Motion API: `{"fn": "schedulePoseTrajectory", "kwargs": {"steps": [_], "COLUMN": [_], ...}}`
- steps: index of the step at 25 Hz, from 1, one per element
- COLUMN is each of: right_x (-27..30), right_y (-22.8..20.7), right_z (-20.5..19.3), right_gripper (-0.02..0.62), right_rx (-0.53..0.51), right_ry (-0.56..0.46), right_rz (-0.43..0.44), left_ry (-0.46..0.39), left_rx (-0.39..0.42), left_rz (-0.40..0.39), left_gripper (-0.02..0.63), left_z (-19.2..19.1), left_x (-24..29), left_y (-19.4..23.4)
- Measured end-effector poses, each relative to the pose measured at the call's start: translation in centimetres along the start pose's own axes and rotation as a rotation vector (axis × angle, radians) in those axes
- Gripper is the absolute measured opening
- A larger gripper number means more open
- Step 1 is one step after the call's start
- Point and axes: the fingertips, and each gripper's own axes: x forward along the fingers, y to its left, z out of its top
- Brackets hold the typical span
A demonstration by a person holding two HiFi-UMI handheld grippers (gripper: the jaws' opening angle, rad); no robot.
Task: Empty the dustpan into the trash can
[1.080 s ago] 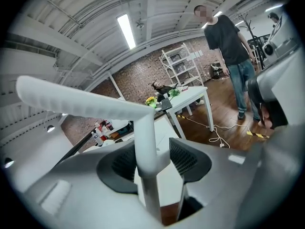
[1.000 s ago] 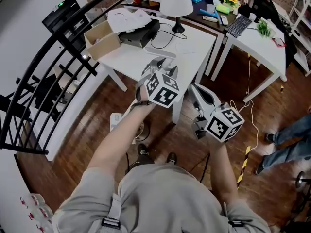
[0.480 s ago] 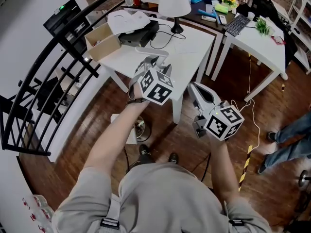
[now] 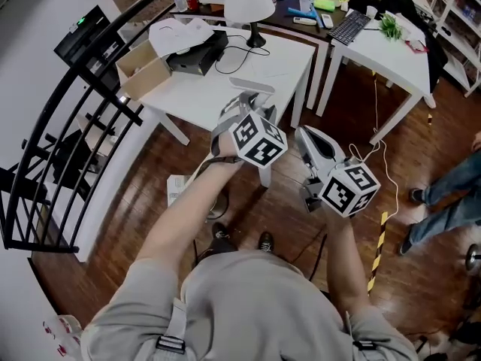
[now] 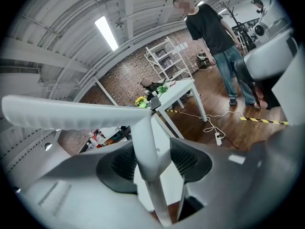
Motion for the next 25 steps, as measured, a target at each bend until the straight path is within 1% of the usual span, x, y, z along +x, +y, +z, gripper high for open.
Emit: {"fn": "schedulePoseTrajectory", "kwargs": {"steps": [6,12,18,23,25], "right_x": [-5.2,-10.2,-13.4,-14.0,-14.5], "right_y": [-3.2,-5.5,-6.8,-7.3,-7.3], "right_z": [0.2,0.5,0.9,0.8,0.6], "right_gripper": [0.0,0.0,0.0,0.0,0.0], "right_rx": [0.003,0.002,0.004,0.013,0.01], "right_ry": [-0.01,-0.012,-0.028,-0.033,-0.03], "right_rz": [-0.128,-0.241,-0.302,-0.334,-0.348], "left_ry": [-0.016,-0.039,-0.054,-0.03,-0.028], "left_rx": [0.027,0.05,0.075,0.103,0.111], "left_rz": [-0.09,-0.189,-0.297,-0.427,-0.457], "left_gripper": [0.206,0.202,0.199,0.2,0.199], "left_z": [1.5,3.3,4.5,4.0,3.7], "left_x": [2.8,5.0,5.1,5.1,5.0], "left_y": [-5.2,-10.1,-14.5,-18.9,-20.5]}}
